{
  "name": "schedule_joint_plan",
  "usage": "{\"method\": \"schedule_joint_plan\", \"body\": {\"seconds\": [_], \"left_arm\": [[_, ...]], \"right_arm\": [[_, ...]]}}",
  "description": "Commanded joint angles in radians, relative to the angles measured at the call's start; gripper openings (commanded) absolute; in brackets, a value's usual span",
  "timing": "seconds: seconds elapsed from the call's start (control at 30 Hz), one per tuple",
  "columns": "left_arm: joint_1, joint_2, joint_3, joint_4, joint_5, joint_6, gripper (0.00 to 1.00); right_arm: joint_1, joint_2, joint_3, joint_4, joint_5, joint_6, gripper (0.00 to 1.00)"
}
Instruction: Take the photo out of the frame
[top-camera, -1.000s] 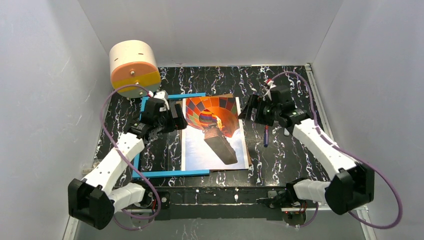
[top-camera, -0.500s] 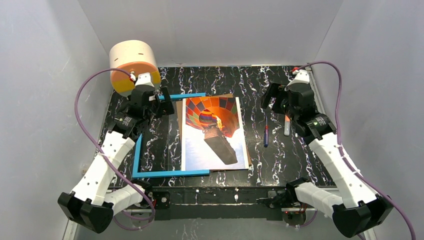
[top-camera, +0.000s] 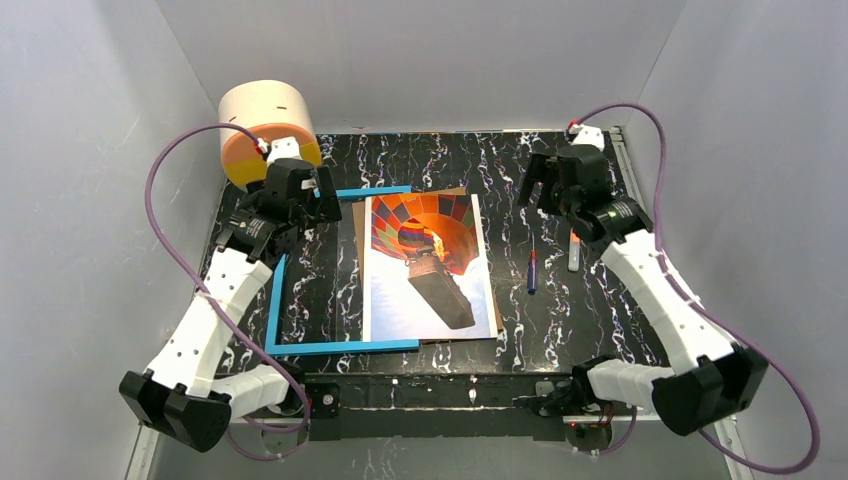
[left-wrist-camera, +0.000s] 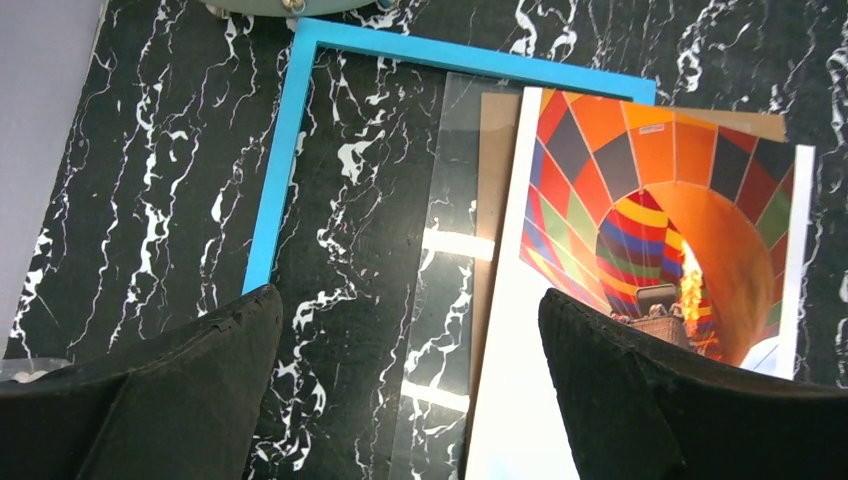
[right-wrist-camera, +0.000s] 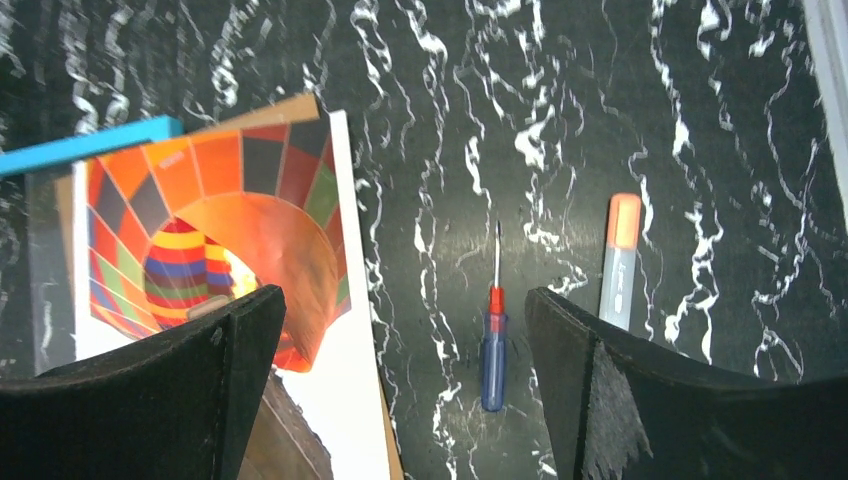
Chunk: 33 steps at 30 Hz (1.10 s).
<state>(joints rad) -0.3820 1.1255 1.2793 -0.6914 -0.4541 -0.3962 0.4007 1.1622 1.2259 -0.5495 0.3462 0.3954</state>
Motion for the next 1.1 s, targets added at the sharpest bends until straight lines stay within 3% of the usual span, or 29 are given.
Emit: {"method": "schedule_joint_plan", "body": {"seconds": [0.0,0.37,0.53,0.77,1.07], "left_arm": [[-0.003,0.015,0.015,-0.053,-0.018,0.022,0.98],[0.012,0.137,0.064,-0.086,0.179,0.075,0.98],[0.080,0.098,0.064,-0.051,0.190,0.076,0.98],[0.235,0.143,0.094,-0.143,0.188,0.066,0.98],[0.248,0.027,0.049,-0.073,0.113,0.015,0.98]], "right_arm": [[-0.011,0.081,0.060,-0.107,0.014,0.059,0.99],[-0.122,0.164,0.058,-0.145,-0.168,0.116,0.99],[-0.197,0.145,0.057,-0.125,-0.211,0.103,0.99],[-0.213,0.070,0.079,-0.030,-0.276,0.020,0.99],[-0.213,0.046,0.127,-0.021,-0.428,-0.053,0.99]]}}
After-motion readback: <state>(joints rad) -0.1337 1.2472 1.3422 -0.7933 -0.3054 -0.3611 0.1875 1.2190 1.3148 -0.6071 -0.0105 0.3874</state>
